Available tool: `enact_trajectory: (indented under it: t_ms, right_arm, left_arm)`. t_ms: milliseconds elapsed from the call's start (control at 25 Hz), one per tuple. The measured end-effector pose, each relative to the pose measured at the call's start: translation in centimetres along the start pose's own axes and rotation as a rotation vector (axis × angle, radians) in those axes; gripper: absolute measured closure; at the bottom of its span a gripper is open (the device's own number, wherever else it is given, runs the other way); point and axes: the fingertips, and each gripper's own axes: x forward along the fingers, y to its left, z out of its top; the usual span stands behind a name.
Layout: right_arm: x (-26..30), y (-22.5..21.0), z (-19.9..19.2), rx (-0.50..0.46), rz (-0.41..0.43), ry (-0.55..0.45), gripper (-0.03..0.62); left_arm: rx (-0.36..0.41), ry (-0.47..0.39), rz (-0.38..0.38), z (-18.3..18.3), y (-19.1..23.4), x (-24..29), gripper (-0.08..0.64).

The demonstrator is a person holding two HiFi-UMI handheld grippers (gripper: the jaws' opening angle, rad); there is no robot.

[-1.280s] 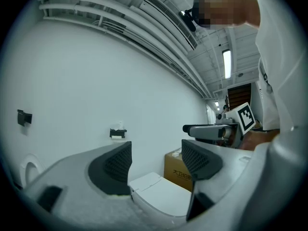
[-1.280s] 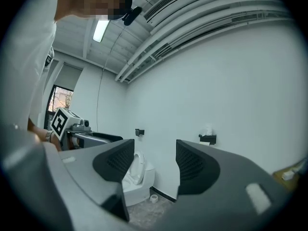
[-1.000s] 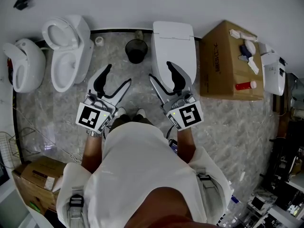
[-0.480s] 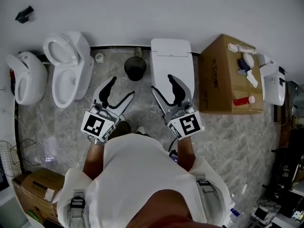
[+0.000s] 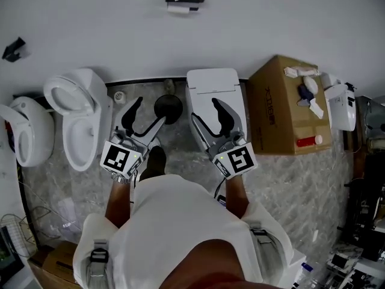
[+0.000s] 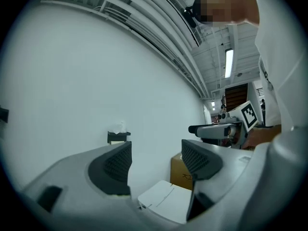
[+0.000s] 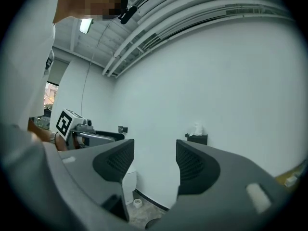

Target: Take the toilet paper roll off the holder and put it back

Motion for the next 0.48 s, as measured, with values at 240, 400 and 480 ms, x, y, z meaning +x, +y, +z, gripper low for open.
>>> enact_trajectory:
  t_ms: [240,400,480]
  right_arm:
    - [10.4,-2.2,1.5,-0.017,-0.034,0.003,0.311]
    - [14.0,-4.0,0.7,-0.006,-0.059,0.024,0.301]
    - [15.2,-5.1,0.3,0.001,-0.070,0.036,0.298]
  left_arm:
    - [0.013,-0.010,-0.065,1.5,10.0,4.4,0.244]
    - [0.012,-0.019,-0.087,1.8,14.2,7.4,0.238]
    - [0.001,-0.022,-0.090,1.8,15.5,8.8,0.230]
